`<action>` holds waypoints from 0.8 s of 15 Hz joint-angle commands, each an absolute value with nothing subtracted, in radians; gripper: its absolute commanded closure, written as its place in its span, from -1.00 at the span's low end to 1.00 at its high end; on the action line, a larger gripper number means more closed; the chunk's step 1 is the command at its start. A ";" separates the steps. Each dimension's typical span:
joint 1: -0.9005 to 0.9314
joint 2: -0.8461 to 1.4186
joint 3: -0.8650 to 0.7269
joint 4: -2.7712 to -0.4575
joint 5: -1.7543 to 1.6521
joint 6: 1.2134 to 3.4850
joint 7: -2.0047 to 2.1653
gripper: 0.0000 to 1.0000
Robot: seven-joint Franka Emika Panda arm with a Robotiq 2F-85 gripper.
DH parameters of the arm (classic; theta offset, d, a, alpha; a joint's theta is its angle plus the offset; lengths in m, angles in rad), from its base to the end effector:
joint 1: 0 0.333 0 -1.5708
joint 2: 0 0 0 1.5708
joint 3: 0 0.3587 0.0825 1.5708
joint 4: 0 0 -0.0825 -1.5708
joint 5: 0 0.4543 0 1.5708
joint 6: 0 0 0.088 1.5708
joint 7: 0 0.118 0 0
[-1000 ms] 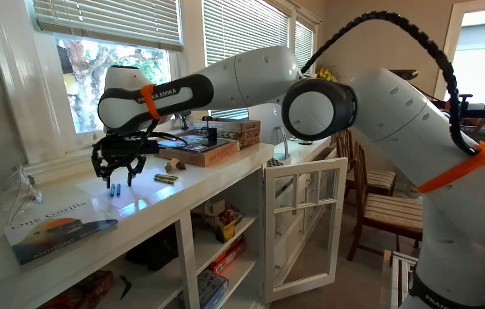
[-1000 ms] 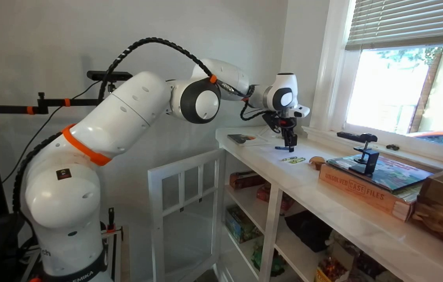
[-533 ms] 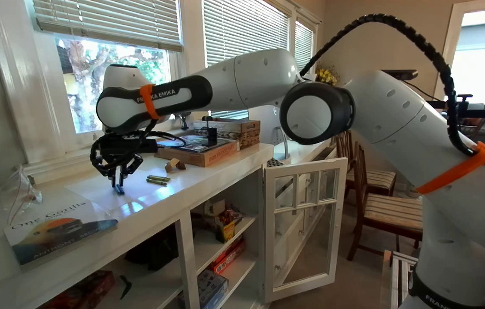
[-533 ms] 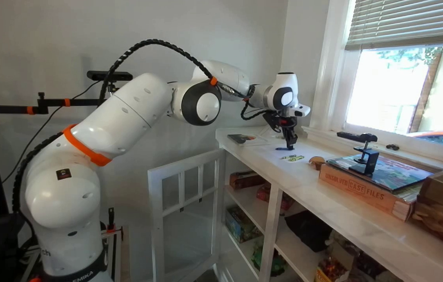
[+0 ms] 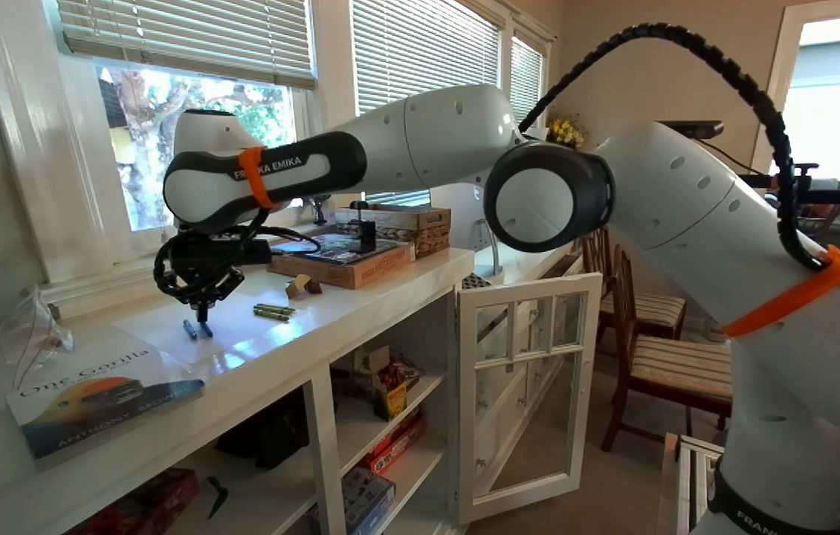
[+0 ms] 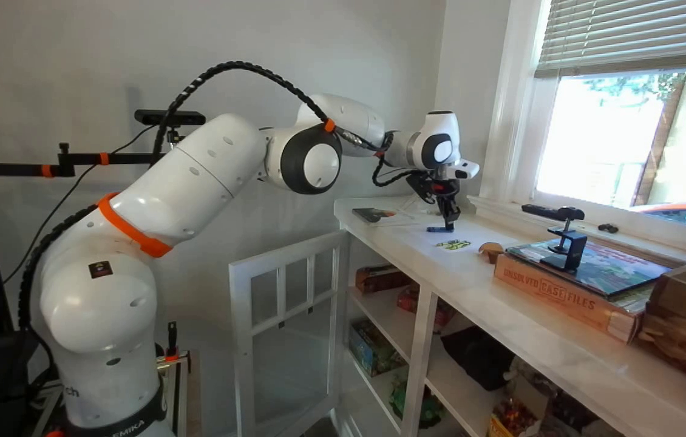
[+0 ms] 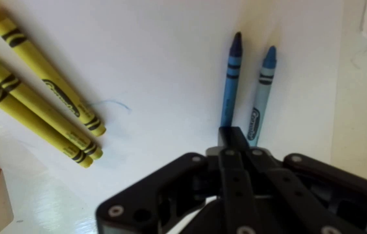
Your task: Use the blue crayon to color the paper
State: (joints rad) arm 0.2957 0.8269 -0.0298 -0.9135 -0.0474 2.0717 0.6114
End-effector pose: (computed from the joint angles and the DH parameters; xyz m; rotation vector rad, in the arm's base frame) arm 0.8692 0.2451 0.4372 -2.9813 0.4756 -0.4997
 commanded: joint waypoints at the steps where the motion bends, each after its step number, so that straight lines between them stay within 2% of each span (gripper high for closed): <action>1: 0.313 0.856 -0.051 -0.878 -0.070 2.061 0.636 0.47; 3: 0.316 0.857 -0.056 -0.874 -0.070 2.060 0.636 0.39; 4: 0.317 0.857 -0.057 -0.872 -0.070 2.060 0.636 0.27; 12: 0.330 0.880 -0.073 -0.850 -0.065 2.058 0.645 -0.96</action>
State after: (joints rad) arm 0.3160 0.8364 -0.0590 -0.9094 -0.0493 2.0717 0.6140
